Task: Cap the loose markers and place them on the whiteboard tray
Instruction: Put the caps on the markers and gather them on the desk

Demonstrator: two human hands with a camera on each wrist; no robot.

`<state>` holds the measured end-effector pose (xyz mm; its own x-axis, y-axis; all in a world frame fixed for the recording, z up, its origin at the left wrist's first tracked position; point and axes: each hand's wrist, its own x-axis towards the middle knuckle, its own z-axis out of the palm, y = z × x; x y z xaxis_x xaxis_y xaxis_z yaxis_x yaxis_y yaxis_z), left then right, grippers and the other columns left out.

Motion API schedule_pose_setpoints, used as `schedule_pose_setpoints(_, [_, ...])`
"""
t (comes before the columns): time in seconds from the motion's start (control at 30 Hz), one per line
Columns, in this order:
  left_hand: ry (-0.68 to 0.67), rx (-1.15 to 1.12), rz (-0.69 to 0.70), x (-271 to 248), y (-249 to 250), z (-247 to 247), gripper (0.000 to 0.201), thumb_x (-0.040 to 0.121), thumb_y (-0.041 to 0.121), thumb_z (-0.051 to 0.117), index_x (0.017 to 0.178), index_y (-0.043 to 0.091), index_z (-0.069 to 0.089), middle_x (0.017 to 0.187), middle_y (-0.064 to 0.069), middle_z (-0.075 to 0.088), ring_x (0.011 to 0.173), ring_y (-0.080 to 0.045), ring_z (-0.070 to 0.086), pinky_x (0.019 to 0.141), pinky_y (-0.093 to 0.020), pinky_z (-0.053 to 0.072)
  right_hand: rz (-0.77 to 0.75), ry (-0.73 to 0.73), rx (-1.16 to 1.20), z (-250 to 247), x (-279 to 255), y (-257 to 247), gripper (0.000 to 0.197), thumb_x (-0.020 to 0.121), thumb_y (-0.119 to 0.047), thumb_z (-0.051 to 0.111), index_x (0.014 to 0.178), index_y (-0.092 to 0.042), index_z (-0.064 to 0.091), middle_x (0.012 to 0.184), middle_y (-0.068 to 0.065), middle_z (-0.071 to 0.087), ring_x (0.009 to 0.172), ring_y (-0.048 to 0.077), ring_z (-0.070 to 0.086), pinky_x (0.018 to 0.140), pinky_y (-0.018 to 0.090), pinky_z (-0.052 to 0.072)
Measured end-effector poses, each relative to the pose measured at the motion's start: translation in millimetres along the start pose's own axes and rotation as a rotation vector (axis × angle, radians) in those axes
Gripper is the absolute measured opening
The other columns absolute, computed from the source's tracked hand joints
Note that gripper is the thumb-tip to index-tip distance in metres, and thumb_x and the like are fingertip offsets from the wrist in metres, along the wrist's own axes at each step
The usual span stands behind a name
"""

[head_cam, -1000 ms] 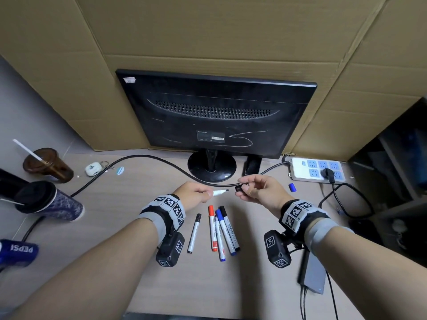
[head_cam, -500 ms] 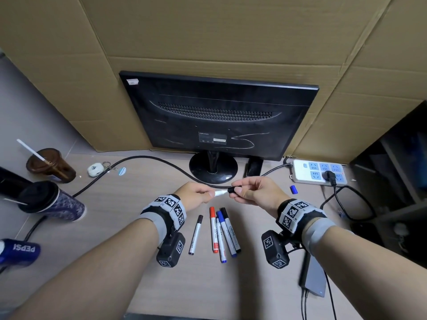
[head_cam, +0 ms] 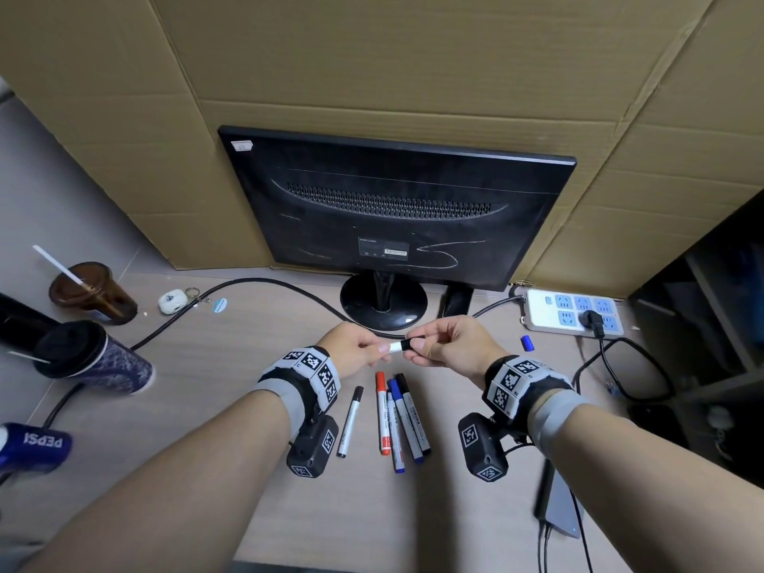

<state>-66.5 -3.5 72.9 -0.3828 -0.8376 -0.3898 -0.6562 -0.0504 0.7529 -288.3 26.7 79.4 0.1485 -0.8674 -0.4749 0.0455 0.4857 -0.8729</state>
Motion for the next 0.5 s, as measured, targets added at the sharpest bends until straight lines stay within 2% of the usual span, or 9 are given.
schedule_pose_setpoints(0.2, [0.018, -0.032, -0.004, 2, 2, 4, 0.024, 0.101, 0.033, 0.059, 0.089, 0.031, 0.080, 0.074, 0.010, 0.068, 0.064, -0.004, 0.054, 0.076, -0.026, 0.048, -0.022, 0.025, -0.048, -1, 7, -4, 0.011, 0.093, 0.010, 0.065, 0.096, 0.003, 0.074, 0.080, 0.022, 0.074, 0.075, 0.025, 0.077, 0.077, 0.028, 0.065])
schedule_pose_setpoints(0.33, [-0.014, -0.034, 0.004, 0, -1, 1, 0.026, 0.102, 0.033, 0.056, 0.100, 0.025, 0.081, 0.076, 0.010, 0.068, 0.068, -0.003, 0.057, 0.076, -0.025, 0.048, -0.024, -0.004, -0.076, -2, 8, -6, 0.013, 0.093, 0.007, 0.066, 0.103, 0.006, 0.074, 0.084, 0.022, 0.076, 0.087, 0.030, 0.076, 0.083, 0.034, 0.064])
schedule_pose_setpoints(0.47, [-0.060, -0.050, -0.021, -5, -6, 3, 0.021, 0.103, 0.025, 0.055, 0.106, 0.021, 0.076, 0.085, 0.004, 0.071, 0.074, -0.005, 0.062, 0.074, -0.020, 0.051, -0.011, 0.002, -0.101, 8, 11, -1, 0.014, 0.093, 0.006, 0.067, 0.101, -0.004, 0.075, 0.090, 0.026, 0.073, 0.092, 0.033, 0.074, 0.084, 0.036, 0.064])
schedule_pose_setpoints(0.5, [-0.070, -0.049, -0.049, -6, -9, 4, 0.020, 0.103, 0.024, 0.056, 0.106, 0.019, 0.075, 0.087, 0.003, 0.074, 0.075, -0.005, 0.065, 0.075, -0.022, 0.052, -0.001, 0.017, -0.110, 12, 12, 1, 0.016, 0.092, 0.006, 0.068, 0.104, -0.004, 0.073, 0.090, 0.024, 0.072, 0.093, 0.033, 0.073, 0.084, 0.038, 0.064])
